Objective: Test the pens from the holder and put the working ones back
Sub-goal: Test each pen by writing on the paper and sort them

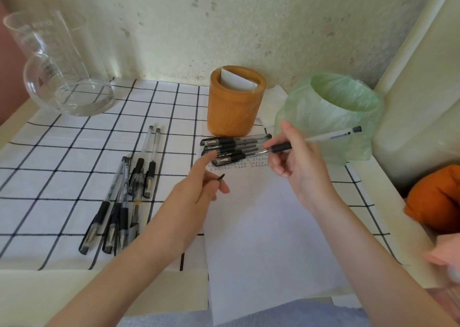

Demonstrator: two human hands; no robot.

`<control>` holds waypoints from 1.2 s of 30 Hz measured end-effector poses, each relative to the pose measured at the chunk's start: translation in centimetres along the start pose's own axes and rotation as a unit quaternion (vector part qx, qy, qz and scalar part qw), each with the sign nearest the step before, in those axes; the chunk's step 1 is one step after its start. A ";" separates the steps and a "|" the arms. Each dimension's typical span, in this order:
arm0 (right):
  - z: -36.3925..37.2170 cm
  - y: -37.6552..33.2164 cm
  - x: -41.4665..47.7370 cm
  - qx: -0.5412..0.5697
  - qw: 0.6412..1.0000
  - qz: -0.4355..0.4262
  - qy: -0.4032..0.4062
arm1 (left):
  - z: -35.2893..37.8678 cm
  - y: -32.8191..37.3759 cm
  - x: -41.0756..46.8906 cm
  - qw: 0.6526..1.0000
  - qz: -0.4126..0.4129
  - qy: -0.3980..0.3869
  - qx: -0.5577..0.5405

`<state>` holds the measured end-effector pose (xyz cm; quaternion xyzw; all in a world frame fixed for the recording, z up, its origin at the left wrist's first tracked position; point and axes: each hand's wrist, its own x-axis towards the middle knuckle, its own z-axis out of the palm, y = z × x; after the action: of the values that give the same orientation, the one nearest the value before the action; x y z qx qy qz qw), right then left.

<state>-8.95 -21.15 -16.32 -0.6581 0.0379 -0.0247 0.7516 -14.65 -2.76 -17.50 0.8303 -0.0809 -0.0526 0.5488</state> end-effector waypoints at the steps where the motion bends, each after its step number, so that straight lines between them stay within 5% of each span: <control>1: 0.2 -0.2 -0.3 0.028 0.999 0.021 -0.022 | 0.0 0.1 0.0 1.000 0.006 0.009 -0.020; 5: 0.7 -0.9 -1.5 0.039 0.994 0.044 -0.095 | -0.3 0.4 -0.1 0.996 0.028 0.044 -0.067; 16: 1.3 -0.3 -2.1 -0.047 0.994 0.045 -0.090 | 0.1 0.8 -0.1 0.993 0.021 0.074 -0.094; 25: 1.6 0.0 -2.4 -0.019 0.979 0.060 -0.193 | -0.2 0.6 -0.3 0.997 -0.010 0.044 -0.069; 36: 1.9 0.9 -2.4 -0.052 0.973 0.050 -0.219 | 0.4 -0.7 -0.5 0.998 -0.037 0.051 0.029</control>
<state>-11.19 -18.94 -16.87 -0.6832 -0.0931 0.1596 0.7064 -15.17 -2.76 -18.29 0.8497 -0.0231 -0.0278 0.5260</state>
